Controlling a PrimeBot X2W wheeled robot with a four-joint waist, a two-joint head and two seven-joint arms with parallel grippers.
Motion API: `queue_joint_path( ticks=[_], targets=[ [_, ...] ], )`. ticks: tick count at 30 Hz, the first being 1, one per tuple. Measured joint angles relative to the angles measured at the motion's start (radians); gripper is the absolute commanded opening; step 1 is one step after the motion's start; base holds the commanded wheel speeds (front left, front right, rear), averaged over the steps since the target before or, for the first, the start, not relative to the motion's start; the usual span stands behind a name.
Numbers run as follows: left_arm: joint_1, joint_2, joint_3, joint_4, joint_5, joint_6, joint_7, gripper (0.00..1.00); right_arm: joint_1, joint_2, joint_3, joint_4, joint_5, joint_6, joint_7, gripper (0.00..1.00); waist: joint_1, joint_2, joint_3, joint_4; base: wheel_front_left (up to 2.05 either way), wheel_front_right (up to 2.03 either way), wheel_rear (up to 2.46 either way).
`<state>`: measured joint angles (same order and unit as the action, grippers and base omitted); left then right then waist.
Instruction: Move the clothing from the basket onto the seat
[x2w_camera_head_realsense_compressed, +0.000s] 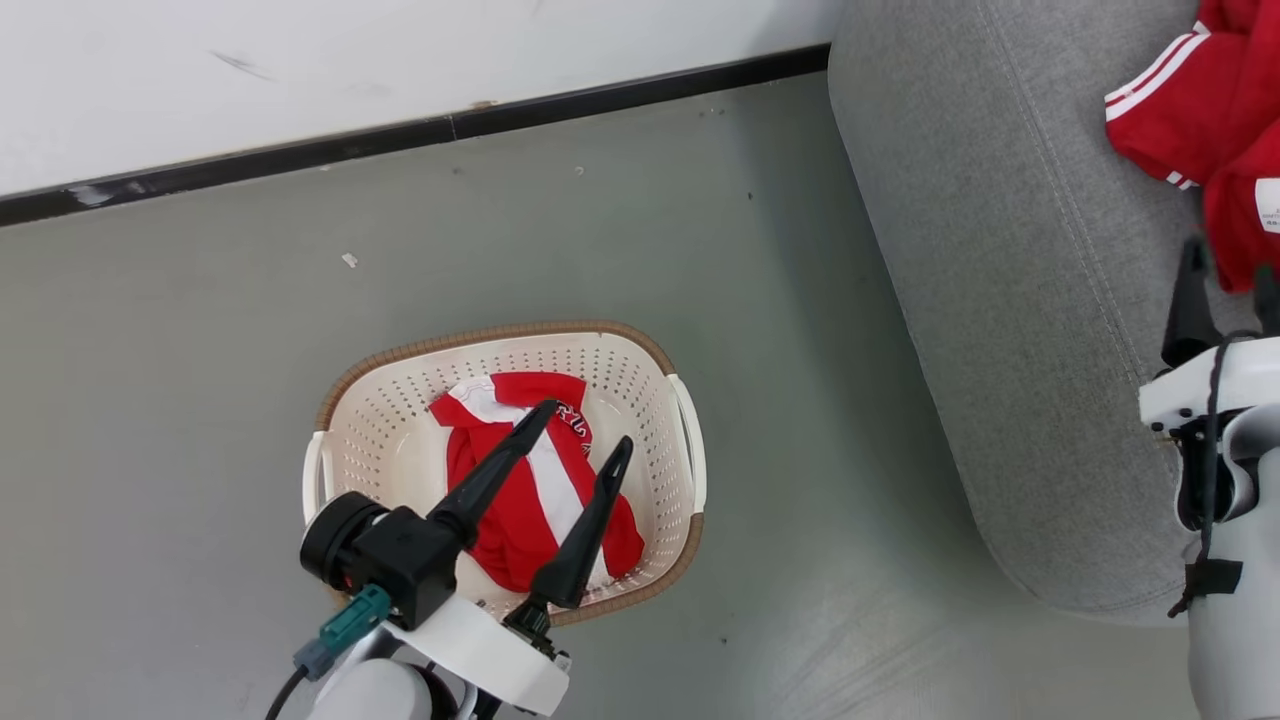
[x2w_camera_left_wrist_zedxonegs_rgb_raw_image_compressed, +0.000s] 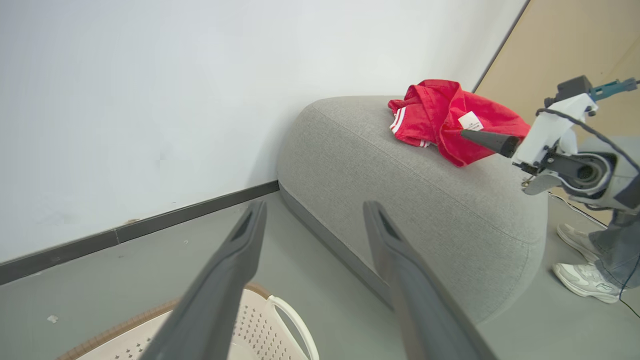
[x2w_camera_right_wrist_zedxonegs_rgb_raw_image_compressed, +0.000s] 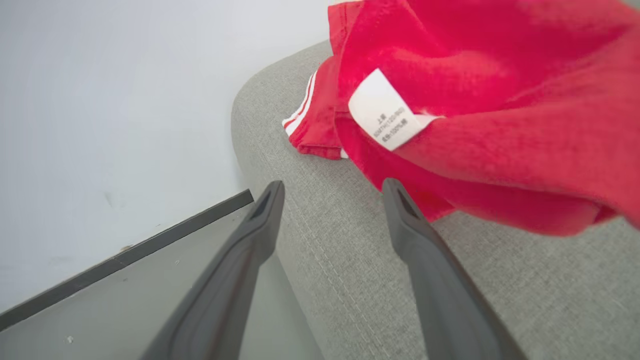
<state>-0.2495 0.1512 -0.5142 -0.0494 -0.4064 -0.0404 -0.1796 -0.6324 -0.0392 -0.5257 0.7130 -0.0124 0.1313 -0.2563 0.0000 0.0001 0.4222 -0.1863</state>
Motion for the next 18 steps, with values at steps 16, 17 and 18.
queue_joint_path(
  ticks=[16, 17, 18],
  targets=[
    [0.033, -0.024, 0.095, 0.09, -0.052, 0.034, -0.052, 1.0, 0.134, -0.003, 0.258, -0.175, 0.076, 0.0, 0.0, 1.0, 0.0, 0.0, -0.088, 0.049, 0.0, 0.0, 0.0],
    [0.038, -0.026, 0.101, 0.096, -0.053, 0.039, -0.053, 1.0, 0.144, -0.002, 0.275, -0.18, 0.082, 0.0, 0.0, 1.0, 0.0, 0.0, -0.095, 0.054, 0.0, 0.0, 0.0],
    [0.044, -0.028, 0.108, 0.102, -0.058, 0.041, -0.057, 1.0, 0.154, -0.002, 0.292, -0.185, 0.093, 0.0, 0.0, 1.0, 0.0, 0.0, -0.102, 0.059, 0.0, 0.0, 0.0]
  ],
)
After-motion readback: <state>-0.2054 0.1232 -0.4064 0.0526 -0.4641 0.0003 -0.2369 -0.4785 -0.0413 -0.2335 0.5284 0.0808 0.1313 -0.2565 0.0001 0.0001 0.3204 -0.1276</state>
